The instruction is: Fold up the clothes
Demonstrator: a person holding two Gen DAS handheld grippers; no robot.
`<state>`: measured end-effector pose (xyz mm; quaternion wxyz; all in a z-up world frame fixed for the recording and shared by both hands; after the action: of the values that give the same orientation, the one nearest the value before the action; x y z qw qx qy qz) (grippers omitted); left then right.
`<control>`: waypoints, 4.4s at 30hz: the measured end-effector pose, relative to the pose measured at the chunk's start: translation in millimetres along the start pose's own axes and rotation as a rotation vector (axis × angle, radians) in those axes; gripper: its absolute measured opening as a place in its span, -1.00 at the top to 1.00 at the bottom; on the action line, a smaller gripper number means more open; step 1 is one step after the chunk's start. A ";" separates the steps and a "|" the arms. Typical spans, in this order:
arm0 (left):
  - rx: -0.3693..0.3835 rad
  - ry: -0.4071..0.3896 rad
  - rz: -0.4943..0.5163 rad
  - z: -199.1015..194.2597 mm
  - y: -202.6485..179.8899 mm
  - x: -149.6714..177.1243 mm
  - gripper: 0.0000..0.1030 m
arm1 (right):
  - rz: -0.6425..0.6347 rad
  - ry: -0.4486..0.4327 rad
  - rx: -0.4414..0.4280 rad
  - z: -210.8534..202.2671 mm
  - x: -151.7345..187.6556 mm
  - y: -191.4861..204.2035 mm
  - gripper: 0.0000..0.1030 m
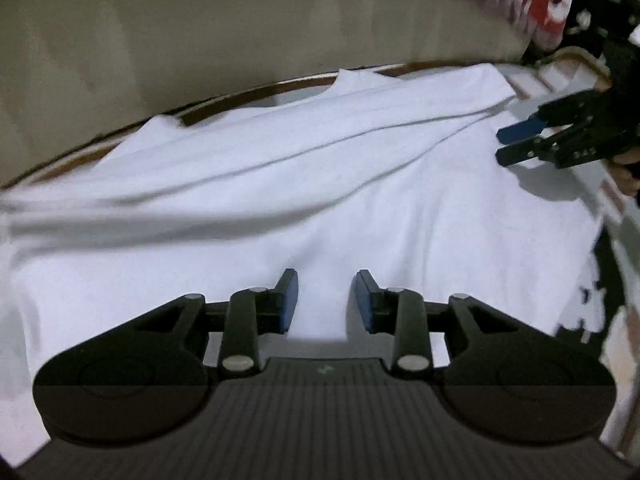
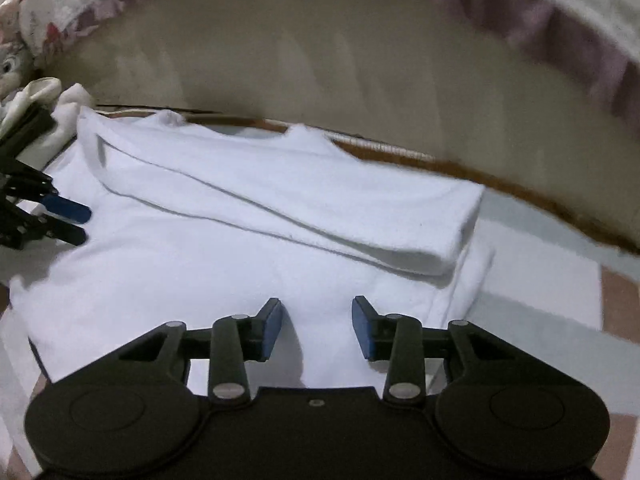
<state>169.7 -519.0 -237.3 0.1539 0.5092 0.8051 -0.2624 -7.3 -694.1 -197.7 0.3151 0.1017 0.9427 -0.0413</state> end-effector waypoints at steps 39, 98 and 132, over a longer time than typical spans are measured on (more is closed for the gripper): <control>-0.356 -0.440 -0.588 -131.3 133.6 60.0 0.38 | 0.258 -0.210 0.269 15.3 -37.3 -66.7 0.02; 0.035 -0.469 -1.325 -119.4 108.2 191.5 0.82 | 0.602 -0.168 0.159 -90.2 150.0 48.1 0.83; -0.087 -0.538 -0.874 -191.9 65.5 150.1 0.90 | 0.774 -0.346 0.064 -138.7 124.8 30.7 0.83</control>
<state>167.3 -274.4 -175.7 0.2526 0.0328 0.8847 -0.3903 -179.3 -623.8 -162.6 0.4576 0.4496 0.7664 0.0342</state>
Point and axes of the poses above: each gripper's, at about its wrist camera, not at the fingertips, and z roughly the way its jaws point, y to its left, x to its underside, the point moved 8 cm from there along z, roughly the way its jaws point, and after that the axes turned 13 degrees about -z, right-handed, at the moved point
